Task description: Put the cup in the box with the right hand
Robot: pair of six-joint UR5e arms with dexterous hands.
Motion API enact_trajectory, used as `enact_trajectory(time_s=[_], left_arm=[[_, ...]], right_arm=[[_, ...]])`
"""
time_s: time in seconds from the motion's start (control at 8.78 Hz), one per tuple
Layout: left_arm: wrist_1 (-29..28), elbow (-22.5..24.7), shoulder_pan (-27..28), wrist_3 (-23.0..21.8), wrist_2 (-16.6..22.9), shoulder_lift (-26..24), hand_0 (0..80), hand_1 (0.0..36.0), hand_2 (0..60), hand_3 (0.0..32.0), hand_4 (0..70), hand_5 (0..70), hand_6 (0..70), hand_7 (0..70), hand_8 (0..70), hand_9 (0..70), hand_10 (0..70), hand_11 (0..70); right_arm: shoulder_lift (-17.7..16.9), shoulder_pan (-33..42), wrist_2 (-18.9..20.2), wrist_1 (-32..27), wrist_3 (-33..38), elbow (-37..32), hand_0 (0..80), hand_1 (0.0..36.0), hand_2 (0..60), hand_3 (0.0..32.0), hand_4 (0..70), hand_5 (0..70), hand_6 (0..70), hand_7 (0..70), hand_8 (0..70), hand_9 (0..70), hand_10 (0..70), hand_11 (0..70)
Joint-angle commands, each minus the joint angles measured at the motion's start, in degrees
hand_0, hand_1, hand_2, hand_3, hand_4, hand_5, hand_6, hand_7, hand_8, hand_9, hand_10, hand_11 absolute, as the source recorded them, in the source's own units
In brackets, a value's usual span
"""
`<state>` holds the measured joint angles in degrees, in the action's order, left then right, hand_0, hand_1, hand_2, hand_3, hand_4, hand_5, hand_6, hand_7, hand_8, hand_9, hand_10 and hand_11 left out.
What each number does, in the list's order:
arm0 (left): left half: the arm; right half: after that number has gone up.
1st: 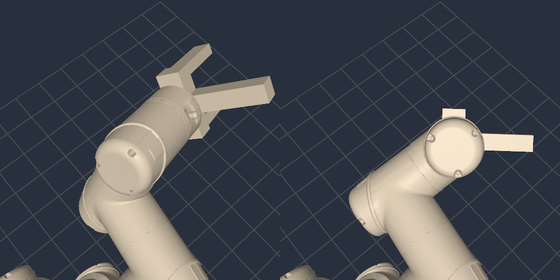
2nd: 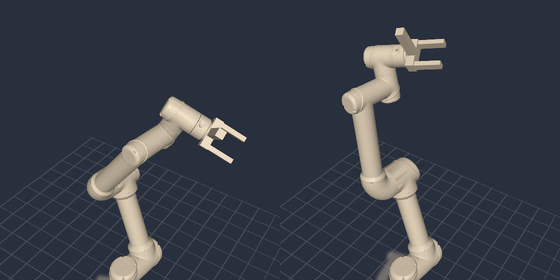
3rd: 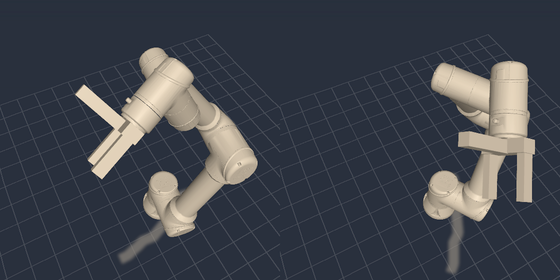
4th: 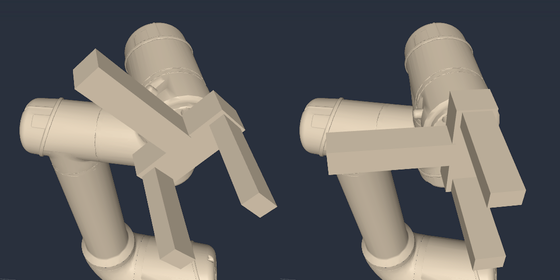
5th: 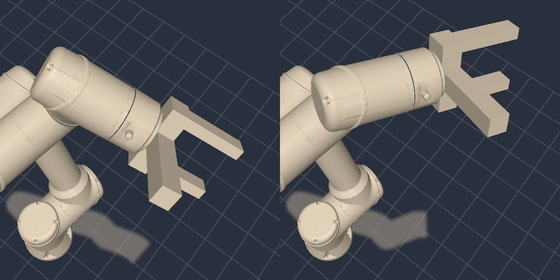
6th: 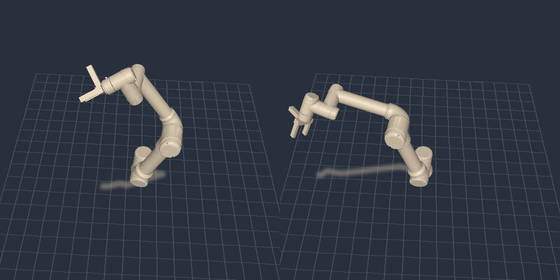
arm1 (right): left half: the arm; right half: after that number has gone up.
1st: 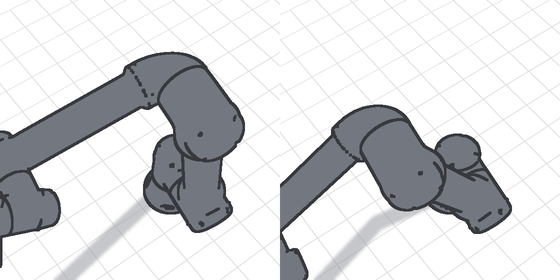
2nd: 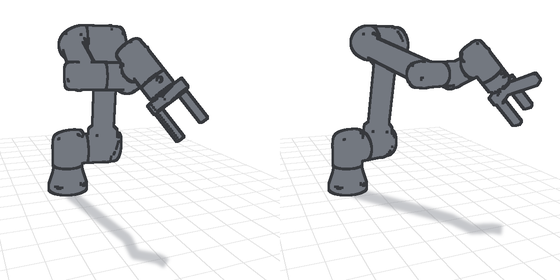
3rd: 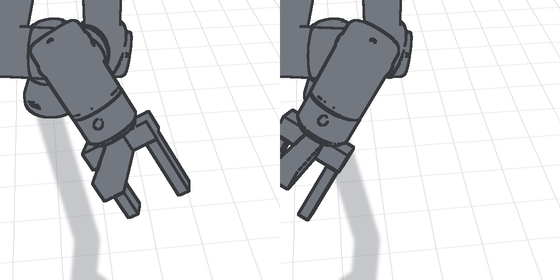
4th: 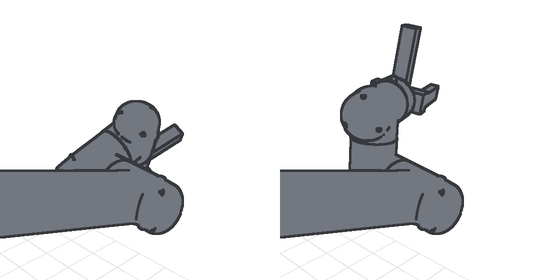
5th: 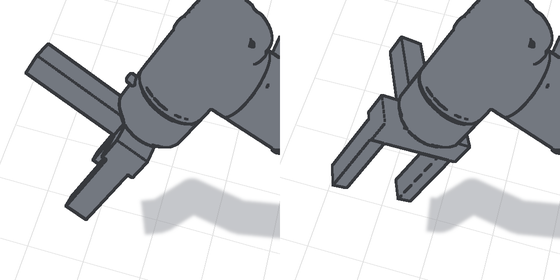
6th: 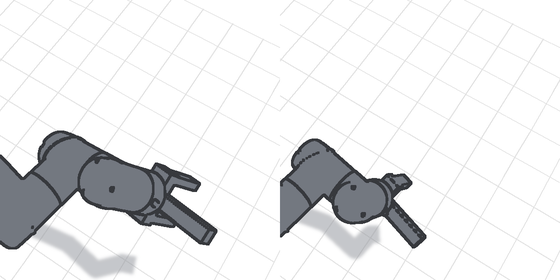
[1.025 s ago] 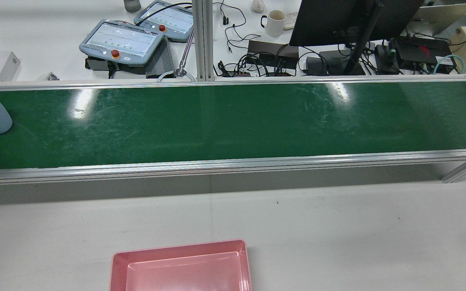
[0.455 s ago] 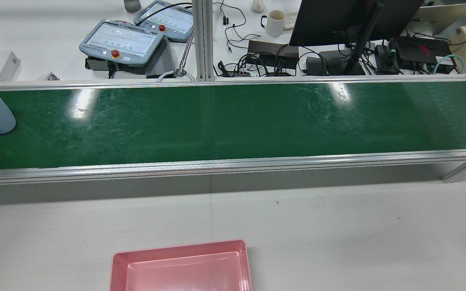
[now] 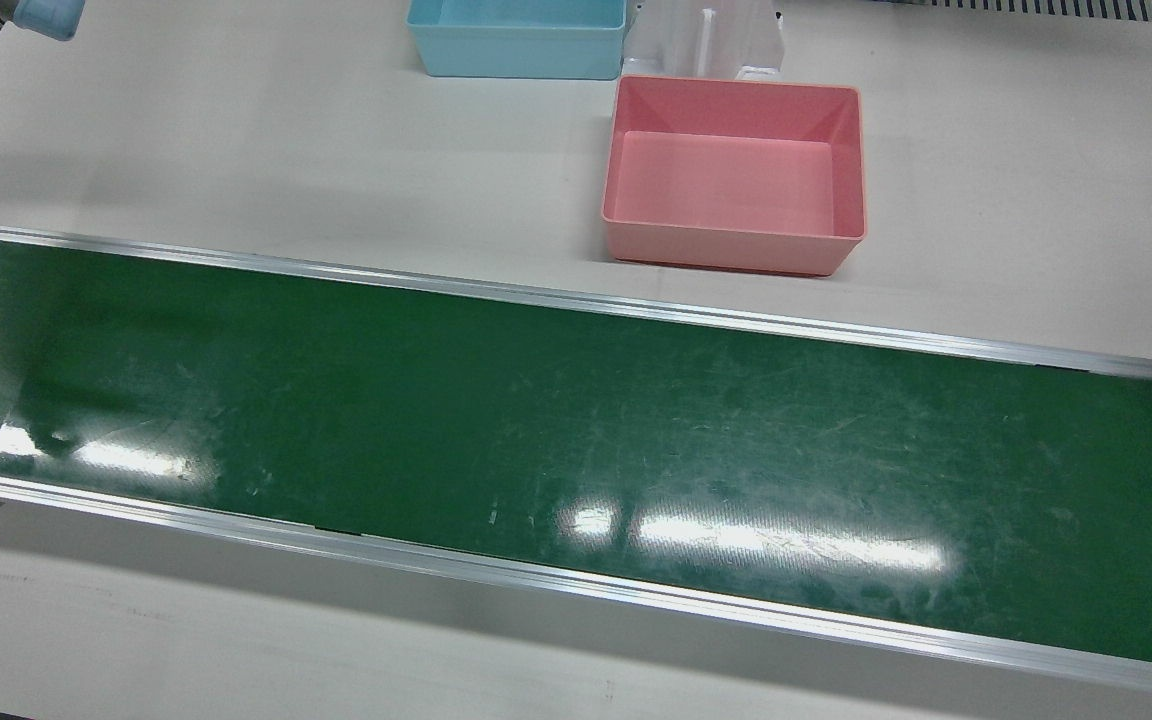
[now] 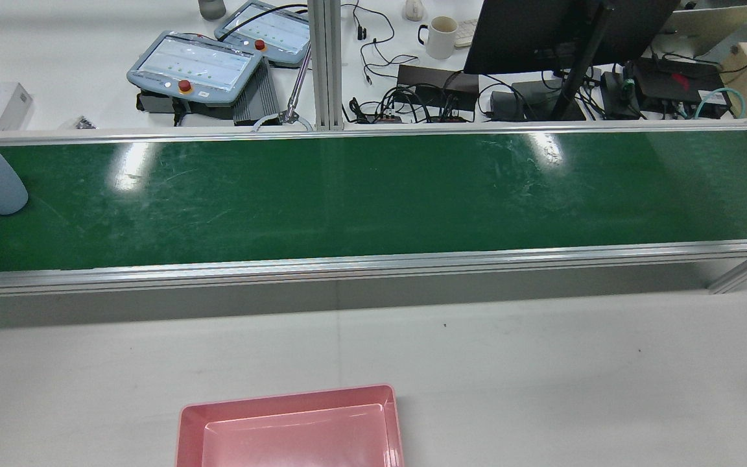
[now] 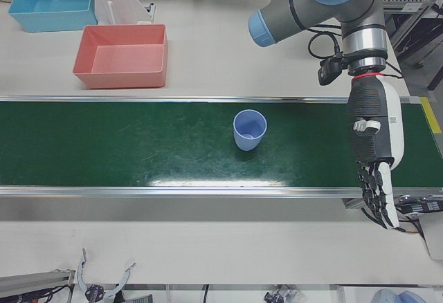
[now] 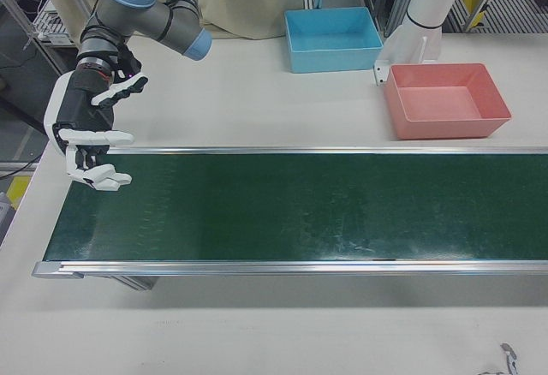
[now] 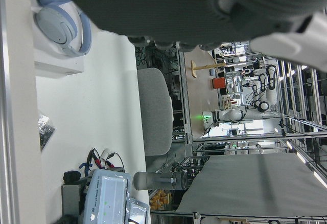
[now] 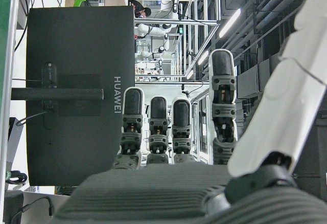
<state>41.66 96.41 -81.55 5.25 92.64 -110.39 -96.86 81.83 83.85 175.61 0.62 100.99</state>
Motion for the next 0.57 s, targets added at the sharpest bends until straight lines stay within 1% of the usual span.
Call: enact_trajectory(time_s=[0.0, 0.23, 0.46], left_arm=[[0.0, 0.0, 0.0, 0.0, 0.1, 0.0, 0.0, 0.0, 0.0, 0.0, 0.0, 0.0, 0.0, 0.0, 0.0, 0.0, 0.0, 0.0], [0.0, 0.0, 0.0, -0.1, 0.0, 0.0, 0.0, 0.0, 0.0, 0.0, 0.0, 0.0, 0.0, 0.0, 0.0, 0.0, 0.0, 0.0], [0.0, 0.0, 0.0, -0.1, 0.0, 0.0, 0.0, 0.0, 0.0, 0.0, 0.0, 0.0, 0.0, 0.0, 0.0, 0.0, 0.0, 0.0]], right_arm=[[0.0, 0.0, 0.0, 0.0, 0.0, 0.0, 50.2, 10.6, 0.4, 0.0, 62.2, 5.3, 14.3, 53.2, 19.4, 32.0, 24.1, 35.0], [0.0, 0.0, 0.0, 0.0, 0.0, 0.0, 50.4, 10.8, 0.7, 0.0, 64.1, 5.4, 14.8, 54.8, 20.0, 33.0, 24.8, 36.0], [0.0, 0.0, 0.0, 0.0, 0.1, 0.0, 50.4, 10.7, 0.6, 0.0, 63.3, 5.4, 14.6, 54.2, 19.8, 32.6, 24.3, 35.3]])
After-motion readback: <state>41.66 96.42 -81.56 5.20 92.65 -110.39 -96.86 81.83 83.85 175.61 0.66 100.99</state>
